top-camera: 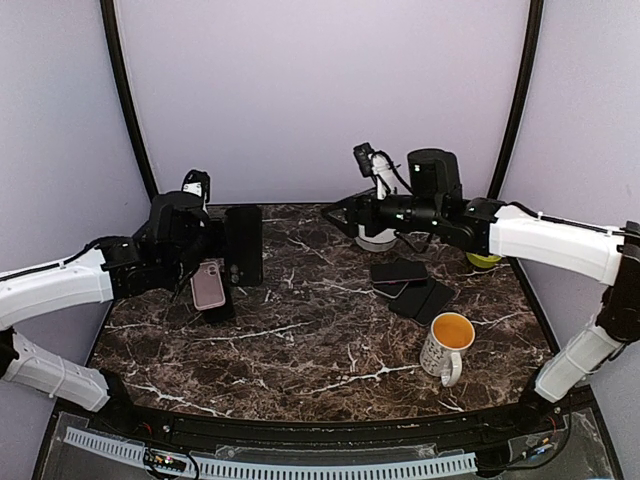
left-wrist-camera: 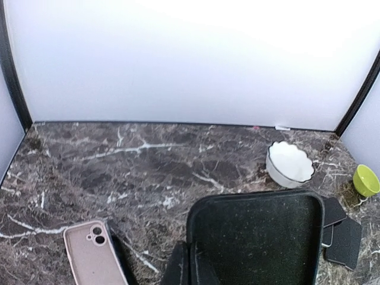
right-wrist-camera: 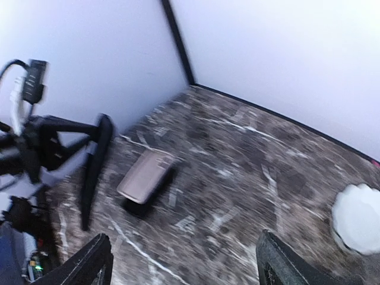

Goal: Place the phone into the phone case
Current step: Pass from the left arm to the right

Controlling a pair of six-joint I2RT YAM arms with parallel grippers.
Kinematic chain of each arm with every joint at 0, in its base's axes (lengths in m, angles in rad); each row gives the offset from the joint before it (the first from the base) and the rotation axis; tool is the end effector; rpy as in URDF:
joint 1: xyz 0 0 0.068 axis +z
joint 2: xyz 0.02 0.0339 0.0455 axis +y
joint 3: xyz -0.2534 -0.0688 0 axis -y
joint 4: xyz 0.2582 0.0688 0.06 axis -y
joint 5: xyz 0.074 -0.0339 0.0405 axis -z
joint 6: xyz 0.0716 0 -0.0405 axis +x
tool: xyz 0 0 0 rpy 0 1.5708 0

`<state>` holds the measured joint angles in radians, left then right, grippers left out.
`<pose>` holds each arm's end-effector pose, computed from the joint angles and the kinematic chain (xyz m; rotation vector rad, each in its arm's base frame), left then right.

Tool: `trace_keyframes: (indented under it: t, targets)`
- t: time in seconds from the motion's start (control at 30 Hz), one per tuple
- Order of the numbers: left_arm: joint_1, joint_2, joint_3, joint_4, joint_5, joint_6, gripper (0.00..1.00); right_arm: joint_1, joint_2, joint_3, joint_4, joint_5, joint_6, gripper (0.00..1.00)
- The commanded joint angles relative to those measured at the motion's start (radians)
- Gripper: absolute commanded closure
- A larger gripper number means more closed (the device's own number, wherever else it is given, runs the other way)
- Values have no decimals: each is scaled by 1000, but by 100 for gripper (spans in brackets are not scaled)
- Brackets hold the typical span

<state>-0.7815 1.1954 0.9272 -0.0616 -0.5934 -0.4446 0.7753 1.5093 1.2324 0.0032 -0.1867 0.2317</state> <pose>0.2540 -0.1957 0.2955 -0.0864 1.8506 -0.2916 0.2822 0.2952 0.3145 -0.6489 1.8192 0.8625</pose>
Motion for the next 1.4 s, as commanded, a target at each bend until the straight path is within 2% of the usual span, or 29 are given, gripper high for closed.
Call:
trace_keyframes:
  t: [0.0,0.17,0.37,0.47,0.57,0.63,0.93,1.03,1.17,1.2,1.3,1.33,1.37]
  targets:
    - [-92,-18,-40,263,-210,120,100,72,132,107,265,-256,105,17]
    - [-159,7,-75,427,-192,233,100,120,238,228,186,-240,75,19]
    - [-167,13,-71,431,-218,176,100,144,251,201,198,-235,78,25]
    - [-167,14,-68,437,-208,166,100,154,269,197,190,-244,82,35]
    - [-167,8,-65,435,-189,156,100,160,283,189,194,-254,84,51]
    - [-167,0,-68,435,-189,146,100,162,292,185,199,-260,90,56]
    - [-166,-29,-69,425,-190,115,100,177,331,184,232,-268,112,57]
    - [-167,-40,-68,419,-186,102,100,181,340,173,249,-274,123,68]
    - [-166,-44,-69,401,-175,93,100,183,332,152,270,-271,126,96]
    - [-165,-47,-72,399,-170,84,100,181,322,152,261,-276,111,100]
    - [-159,-68,-95,349,-107,86,100,150,251,126,217,-292,47,100]
    - [-149,-92,-102,340,-27,115,100,134,215,104,201,-291,17,100]
    - [-142,-105,-114,325,20,139,88,114,181,89,166,-295,-27,100]
